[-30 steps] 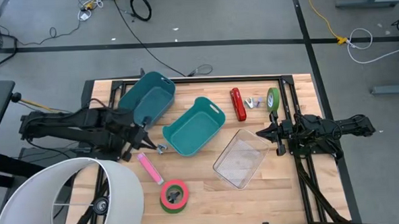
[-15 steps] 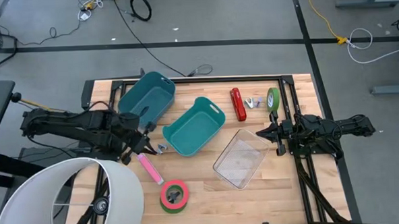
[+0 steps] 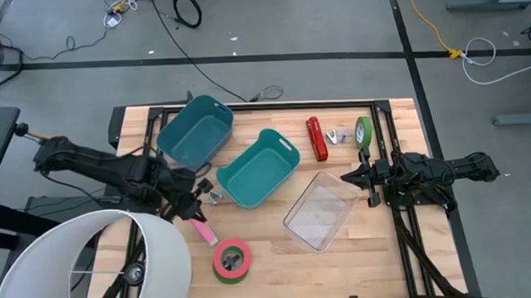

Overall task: Pick and place Stapler, Stapler remover, tape
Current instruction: Put the pink stapler into the green bin

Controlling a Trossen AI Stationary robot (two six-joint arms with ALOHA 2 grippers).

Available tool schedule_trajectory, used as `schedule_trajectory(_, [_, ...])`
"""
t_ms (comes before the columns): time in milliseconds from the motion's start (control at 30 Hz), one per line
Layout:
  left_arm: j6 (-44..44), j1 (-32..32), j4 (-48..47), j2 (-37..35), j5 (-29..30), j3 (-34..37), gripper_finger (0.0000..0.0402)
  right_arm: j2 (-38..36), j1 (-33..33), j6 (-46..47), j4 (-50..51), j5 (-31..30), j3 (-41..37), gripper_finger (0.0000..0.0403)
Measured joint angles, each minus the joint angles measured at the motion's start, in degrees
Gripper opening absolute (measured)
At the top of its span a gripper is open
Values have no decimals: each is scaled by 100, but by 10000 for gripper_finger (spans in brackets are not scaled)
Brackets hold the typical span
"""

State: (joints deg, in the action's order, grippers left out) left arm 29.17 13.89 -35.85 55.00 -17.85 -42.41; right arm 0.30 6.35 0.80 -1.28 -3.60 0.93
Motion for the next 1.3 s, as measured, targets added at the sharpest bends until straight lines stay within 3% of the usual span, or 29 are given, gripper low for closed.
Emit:
schedule_trajectory(567, [-450, 664, 20, 800, 4, 0, 18, 0, 1, -4, 0, 0, 0, 15])
schedule_trajectory(900, [-608, 776, 126, 881, 2, 0, 26, 0, 0, -17, 0, 0, 0, 15])
schedule_trajectory(1067, [-878, 776, 52, 881, 274, 0, 72, 0, 0, -15, 0, 0, 0, 15])
schedule_trajectory(1300, [-903, 798, -66, 881, 405, 0, 187, 0, 1, -10, 0, 0, 0, 15])
